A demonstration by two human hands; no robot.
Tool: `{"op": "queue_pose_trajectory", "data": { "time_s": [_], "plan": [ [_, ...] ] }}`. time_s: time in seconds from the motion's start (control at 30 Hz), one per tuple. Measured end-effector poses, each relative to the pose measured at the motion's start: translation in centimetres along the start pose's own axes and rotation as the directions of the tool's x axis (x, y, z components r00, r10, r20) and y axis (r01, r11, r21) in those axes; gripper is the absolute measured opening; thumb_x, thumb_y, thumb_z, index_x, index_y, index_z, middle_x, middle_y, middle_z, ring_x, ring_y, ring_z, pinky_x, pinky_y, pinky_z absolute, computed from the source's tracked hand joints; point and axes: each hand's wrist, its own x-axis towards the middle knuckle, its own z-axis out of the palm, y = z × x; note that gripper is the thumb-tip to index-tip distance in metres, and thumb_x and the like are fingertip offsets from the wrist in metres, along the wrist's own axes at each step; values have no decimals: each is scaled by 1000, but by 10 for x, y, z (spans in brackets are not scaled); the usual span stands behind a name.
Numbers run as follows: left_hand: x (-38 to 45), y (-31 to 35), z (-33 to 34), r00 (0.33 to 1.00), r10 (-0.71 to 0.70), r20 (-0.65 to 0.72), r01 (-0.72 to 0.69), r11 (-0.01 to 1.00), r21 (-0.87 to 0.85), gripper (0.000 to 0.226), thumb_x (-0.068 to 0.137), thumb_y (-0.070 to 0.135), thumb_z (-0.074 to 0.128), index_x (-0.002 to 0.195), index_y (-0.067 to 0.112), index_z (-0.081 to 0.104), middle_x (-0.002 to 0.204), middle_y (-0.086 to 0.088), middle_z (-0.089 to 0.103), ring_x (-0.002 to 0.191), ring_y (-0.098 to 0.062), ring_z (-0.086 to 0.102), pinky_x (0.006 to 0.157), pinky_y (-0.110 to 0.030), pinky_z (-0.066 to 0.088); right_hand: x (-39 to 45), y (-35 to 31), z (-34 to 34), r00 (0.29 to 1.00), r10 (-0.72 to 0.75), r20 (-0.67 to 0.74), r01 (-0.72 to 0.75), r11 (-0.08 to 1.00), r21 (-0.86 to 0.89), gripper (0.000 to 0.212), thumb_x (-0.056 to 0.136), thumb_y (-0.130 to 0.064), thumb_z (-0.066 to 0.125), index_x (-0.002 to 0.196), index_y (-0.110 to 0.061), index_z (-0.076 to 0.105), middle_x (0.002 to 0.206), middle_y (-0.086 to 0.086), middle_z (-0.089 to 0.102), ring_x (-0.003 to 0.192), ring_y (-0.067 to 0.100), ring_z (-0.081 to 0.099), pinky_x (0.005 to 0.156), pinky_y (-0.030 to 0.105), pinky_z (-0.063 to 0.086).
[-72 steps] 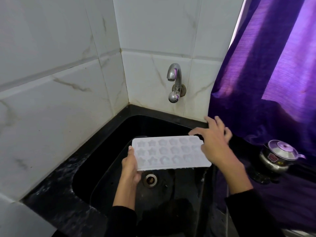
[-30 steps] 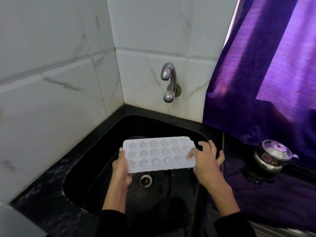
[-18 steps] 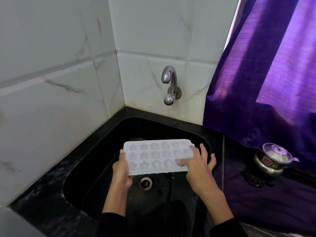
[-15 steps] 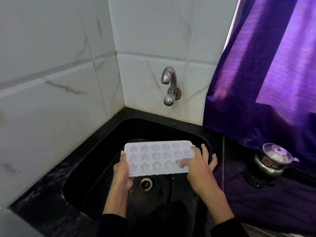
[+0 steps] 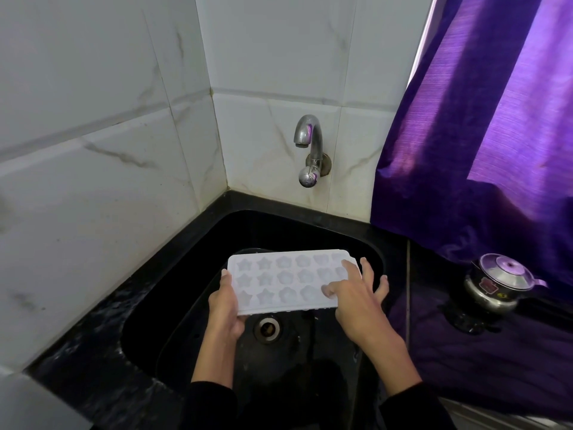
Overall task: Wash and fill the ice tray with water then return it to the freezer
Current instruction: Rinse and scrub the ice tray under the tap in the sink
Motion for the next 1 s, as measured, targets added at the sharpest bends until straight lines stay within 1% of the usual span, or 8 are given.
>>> {"op": "queue_pose_trajectory", "data": {
  "time_s": [0.07,0.13,0.27,0.4,0.6,0.73,0.9,1.0],
  "plan": [
    [0,0,-1,1000,16,-5,-16,1000,-3,35,99,43,40,88,15,58,88,-10,67,82,-28,66,74,-42,54,0,0,1,1000,-16,-6,16,1000,-7,49,76,19,43,100,-17,65,155,10,12,145,34,-19,113,61,-12],
    [0,1,-2,1000,16,-9,-16,1000,0,36,99,44,40,90,14,59,89,-10,68,83,-28,66,69,-40,54,0,3,1,1000,-15,-7,15,1000,-4,54,78,19,45,105,-23,66,154,8,15,145,34,-18,113,61,-12],
    [-1,0,-2,1000,22,-7,-22,1000,15,36,99,43,40,90,13,58,89,-11,68,82,-28,66,77,-43,54,4,5,-5,1000,-19,-13,19,1000,2,54,79,15,51,111,-27,64,155,5,13,146,31,-16,113,59,-12],
    [-1,-1,1,999,37,-10,-37,999,13,35,100,42,39,85,15,57,86,-10,67,79,-27,65,69,-40,54,4,-2,-5,993,-85,-80,85,996,0,52,76,13,55,109,-28,58,153,3,13,145,28,-17,114,59,-11],
    [0,-2,2,1000,22,5,-22,1000,15,35,100,42,39,90,14,57,91,-10,67,83,-29,66,72,-42,54,2,-17,-3,989,-142,35,144,988,-53,56,78,10,59,114,-32,65,160,8,-3,143,35,-27,112,62,-13],
    [0,-2,1,1000,27,2,-27,1000,8,34,100,42,39,89,15,57,90,-10,67,83,-28,65,72,-42,54,1,-20,0,987,-154,47,158,983,-94,56,77,12,58,113,-31,65,160,8,0,143,36,-25,111,64,-15],
    [1,-1,-2,1000,18,11,-18,1000,12,36,100,42,39,89,14,58,89,-10,68,82,-28,66,73,-43,53,1,-21,-3,992,-119,41,120,992,-26,46,78,9,60,95,-33,66,159,5,4,137,33,-34,113,61,-11],
    [-1,-1,-2,1000,27,7,-27,1000,5,35,100,41,39,87,14,57,88,-10,67,80,-27,65,74,-43,53,1,-23,-2,991,-126,44,129,990,-62,53,78,10,60,111,-32,66,160,8,-2,140,35,-32,113,62,-11]
  ]
}}
